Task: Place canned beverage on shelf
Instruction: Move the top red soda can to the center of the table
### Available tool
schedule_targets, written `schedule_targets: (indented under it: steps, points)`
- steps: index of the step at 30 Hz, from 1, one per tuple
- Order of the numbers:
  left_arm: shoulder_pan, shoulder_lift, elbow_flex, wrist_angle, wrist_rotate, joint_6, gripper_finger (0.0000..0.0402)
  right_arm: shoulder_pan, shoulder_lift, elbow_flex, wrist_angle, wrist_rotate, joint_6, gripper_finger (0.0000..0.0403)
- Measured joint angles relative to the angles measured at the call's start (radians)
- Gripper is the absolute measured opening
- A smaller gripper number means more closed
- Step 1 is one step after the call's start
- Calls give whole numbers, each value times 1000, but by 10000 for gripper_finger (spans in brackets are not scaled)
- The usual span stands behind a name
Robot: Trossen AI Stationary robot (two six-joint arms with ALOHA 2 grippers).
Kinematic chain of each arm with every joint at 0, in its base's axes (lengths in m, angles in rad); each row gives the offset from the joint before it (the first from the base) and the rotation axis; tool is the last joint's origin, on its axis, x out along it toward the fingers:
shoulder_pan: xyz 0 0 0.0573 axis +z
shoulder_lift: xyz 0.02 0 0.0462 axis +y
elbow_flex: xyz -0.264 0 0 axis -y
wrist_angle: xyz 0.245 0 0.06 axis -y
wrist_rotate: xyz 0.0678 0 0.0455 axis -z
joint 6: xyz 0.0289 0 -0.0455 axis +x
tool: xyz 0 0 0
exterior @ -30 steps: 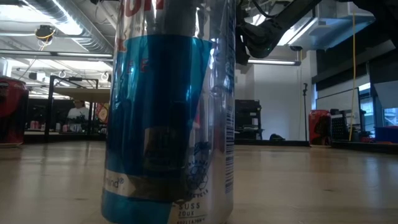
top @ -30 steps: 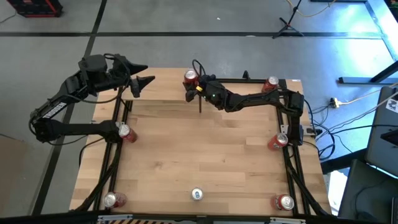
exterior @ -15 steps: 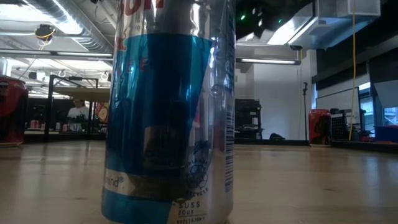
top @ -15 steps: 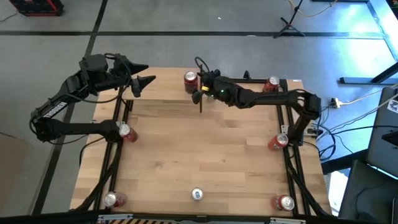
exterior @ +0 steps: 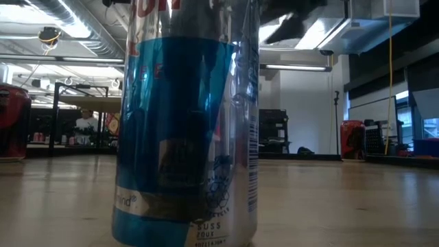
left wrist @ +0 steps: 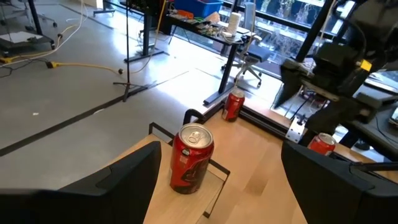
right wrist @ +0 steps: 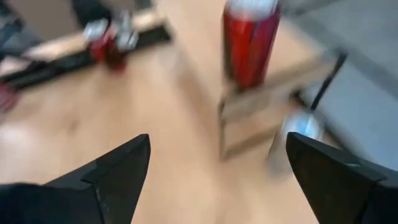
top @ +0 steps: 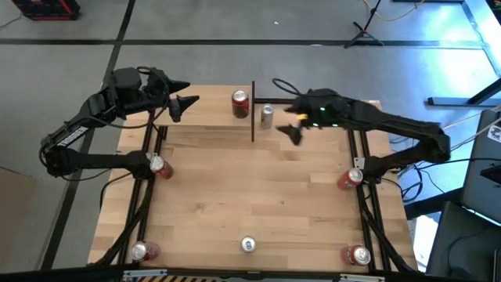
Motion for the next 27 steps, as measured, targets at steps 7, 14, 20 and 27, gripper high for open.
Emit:
schedule_targets:
  steps: [7, 14, 20, 27]
  points:
    - [0, 0, 0, -1, 1, 0, 322, 42, -123, 0, -469, -172, 223, 362]
    - [0, 7, 0, -2, 5, 1, 322, 165, -129, -1, -847, -175, 333, 362]
    - [0, 6, 0, -5, 8, 1, 322, 229, -124, -7, -961, -86, 338, 362]
    - [0, 6, 0, -23, 9, 2, 322, 229, -140, -132, -961, -94, 308, 362]
